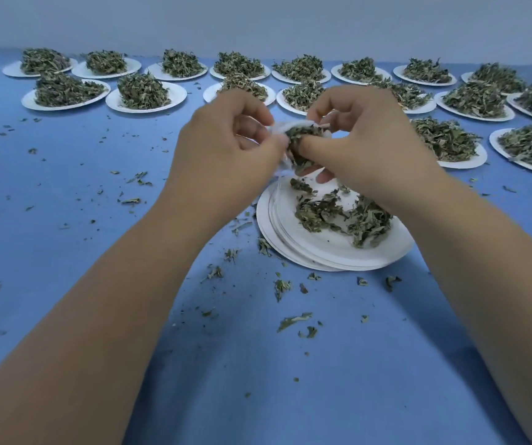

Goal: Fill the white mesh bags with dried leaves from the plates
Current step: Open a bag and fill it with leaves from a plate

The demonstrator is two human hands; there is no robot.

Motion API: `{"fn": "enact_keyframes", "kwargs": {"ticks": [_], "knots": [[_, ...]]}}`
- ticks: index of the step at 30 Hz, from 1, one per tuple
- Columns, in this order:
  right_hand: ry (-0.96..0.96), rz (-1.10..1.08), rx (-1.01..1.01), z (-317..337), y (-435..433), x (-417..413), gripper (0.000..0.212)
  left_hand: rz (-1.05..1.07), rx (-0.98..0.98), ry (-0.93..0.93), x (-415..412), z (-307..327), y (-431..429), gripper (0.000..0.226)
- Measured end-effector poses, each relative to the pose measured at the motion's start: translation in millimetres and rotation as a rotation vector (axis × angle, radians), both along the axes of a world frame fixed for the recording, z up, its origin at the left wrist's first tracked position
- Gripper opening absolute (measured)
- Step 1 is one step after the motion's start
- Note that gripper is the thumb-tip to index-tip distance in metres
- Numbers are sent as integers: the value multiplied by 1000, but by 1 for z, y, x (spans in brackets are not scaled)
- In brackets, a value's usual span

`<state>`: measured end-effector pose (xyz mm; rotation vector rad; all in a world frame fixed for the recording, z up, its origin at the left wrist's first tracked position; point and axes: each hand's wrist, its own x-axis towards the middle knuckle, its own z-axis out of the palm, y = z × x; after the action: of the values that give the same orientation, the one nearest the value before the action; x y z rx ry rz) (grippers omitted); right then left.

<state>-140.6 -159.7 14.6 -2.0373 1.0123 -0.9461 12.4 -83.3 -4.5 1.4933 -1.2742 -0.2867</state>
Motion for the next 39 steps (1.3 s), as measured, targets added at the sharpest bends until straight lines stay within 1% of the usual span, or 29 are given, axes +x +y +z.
{"fn": "enact_keyframes", "kwargs": {"ticks": [2,5,8,10,13,15,18,20,21,22,25,28,33,35,37,39], "knots": [[11,-25,-55,-3,0,1,11,-18,12,-4,-3,-3,-3,9],[44,-66,-106,-6,-3,3,12,-44,-46,64,-6,-3,-3,12],[130,-118,-218,-6,-6,7,7,-165,-81,100,-10,-1,1,19],[179,-158,-275,-5,-8,9,7,-233,-71,72,-12,-2,4,25],[256,-150,-295,-6,-8,9,7,-187,-36,-6,-10,-5,1,24],[234,-137,-250,-6,-6,7,8,-112,3,-56,-6,-8,-3,20],[111,-33,-16,-1,-4,-2,9,-44,32,-41,-4,-10,-8,15],[67,80,146,3,-4,-12,12,-43,41,-6,-4,-9,-9,16],[56,117,188,4,-4,-15,15,-49,42,-5,-4,-9,-10,16],[60,125,180,3,-5,-17,15,-59,43,-3,-5,-8,-10,17],[112,59,5,-2,-8,-15,13,-116,49,24,-8,-7,-8,16],[184,7,-126,-6,-13,-7,11,-179,69,26,-9,-4,-6,17],[257,-80,-255,-4,-17,6,9,-297,49,101,-10,-3,-2,31],[280,-112,-280,-5,-19,9,10,-292,44,108,-8,-4,-5,28],[270,-115,-253,-6,-19,7,13,-264,47,100,-4,-7,-8,19],[216,-25,-96,-4,-16,-1,17,-191,60,11,-3,-11,-12,14]]}}
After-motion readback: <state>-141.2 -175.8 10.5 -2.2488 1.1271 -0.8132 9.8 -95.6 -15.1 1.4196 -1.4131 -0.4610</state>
